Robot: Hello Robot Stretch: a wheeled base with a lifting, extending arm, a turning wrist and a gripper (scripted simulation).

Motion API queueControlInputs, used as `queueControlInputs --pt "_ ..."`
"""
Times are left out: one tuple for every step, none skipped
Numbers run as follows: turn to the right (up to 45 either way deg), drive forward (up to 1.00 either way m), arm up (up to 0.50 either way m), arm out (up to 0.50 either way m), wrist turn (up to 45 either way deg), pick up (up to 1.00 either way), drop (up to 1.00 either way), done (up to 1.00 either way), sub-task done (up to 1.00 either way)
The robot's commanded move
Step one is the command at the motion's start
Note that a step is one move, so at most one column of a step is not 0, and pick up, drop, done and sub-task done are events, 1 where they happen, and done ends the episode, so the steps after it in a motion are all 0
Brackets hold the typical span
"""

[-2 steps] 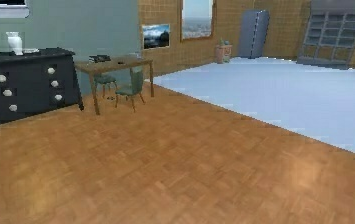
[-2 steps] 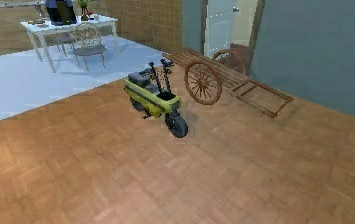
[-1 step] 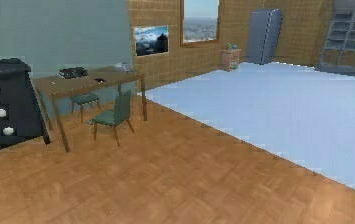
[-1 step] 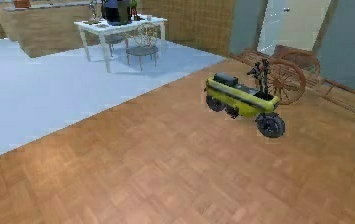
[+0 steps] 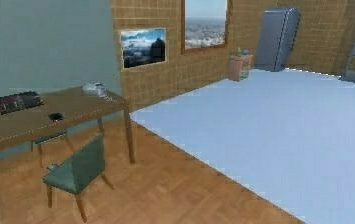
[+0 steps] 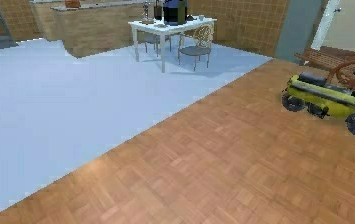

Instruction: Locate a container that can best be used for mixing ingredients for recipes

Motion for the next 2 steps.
queueControlInputs --pt "0.0 1.0 0.0 0.0 0.0 0.0 0.0 0.0 0.0" --pt "6.0 0.0 0.0 0.0 0.0 0.0 0.0 0.0 0.0"
